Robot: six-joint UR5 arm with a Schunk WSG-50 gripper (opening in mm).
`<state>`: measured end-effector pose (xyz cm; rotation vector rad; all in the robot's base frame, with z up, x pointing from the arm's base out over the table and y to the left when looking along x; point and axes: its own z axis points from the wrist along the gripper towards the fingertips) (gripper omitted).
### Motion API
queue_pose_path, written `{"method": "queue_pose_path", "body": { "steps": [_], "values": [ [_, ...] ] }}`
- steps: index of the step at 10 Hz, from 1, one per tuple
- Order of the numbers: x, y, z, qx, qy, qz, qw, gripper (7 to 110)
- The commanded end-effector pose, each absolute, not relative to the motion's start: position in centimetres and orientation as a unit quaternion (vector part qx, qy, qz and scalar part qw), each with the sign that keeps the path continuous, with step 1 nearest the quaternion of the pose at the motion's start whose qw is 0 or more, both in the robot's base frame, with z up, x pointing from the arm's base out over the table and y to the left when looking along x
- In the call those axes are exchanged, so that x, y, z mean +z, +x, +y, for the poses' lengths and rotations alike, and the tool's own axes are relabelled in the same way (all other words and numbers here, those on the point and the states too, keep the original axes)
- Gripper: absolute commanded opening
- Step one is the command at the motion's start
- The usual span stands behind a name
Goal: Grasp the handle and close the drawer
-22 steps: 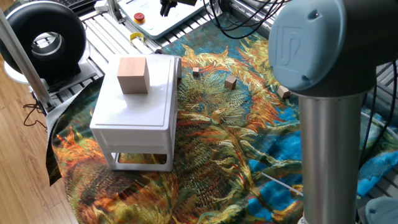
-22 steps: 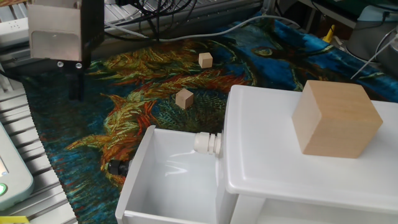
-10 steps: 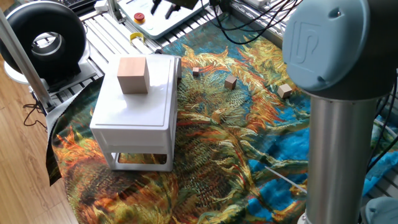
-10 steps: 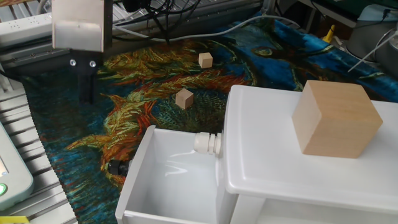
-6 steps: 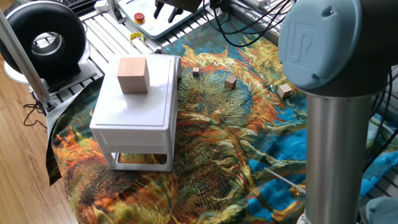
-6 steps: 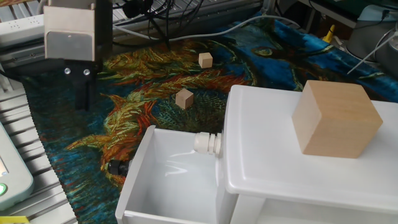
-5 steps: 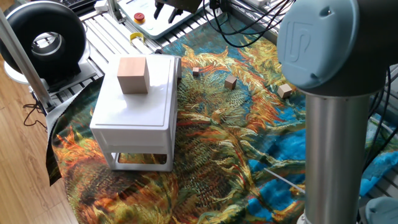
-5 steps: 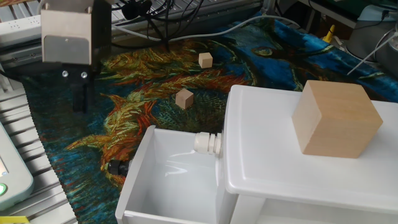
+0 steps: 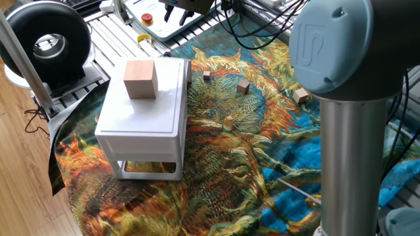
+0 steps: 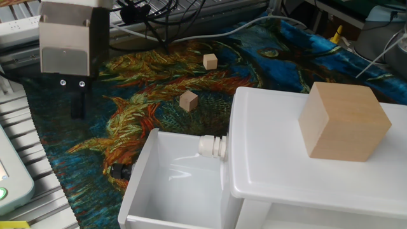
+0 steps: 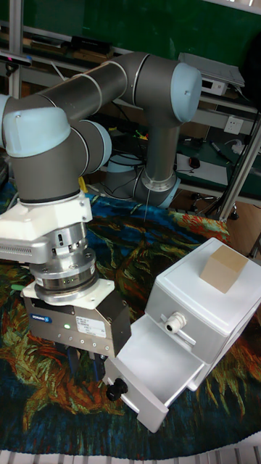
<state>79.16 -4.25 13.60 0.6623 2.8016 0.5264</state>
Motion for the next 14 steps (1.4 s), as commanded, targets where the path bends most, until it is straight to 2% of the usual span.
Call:
{"method": "queue_pose_path", "body": {
  "steps": [1,4,5,6,7,12,13,14],
  "values": [
    [13.6,78.8,-4.8,0.166,0.180,0.963,0.109,44],
    [14.4,78.9,-2.8,0.211,0.200,0.951,0.100,44],
    [15.5,81.4,-2.4,0.237,0.220,0.935,0.146,44],
    [15.7,81.2,-1.8,0.247,0.213,0.935,0.141,44],
    [15.4,80.4,-1.7,0.242,0.199,0.941,0.128,22],
    [15.8,80.1,-0.7,0.262,0.194,0.938,0.118,22],
    [15.6,80.0,-0.9,0.256,0.184,0.941,0.121,44],
    [15.4,79.8,-1.3,0.246,0.177,0.946,0.119,44]
  ]
}}
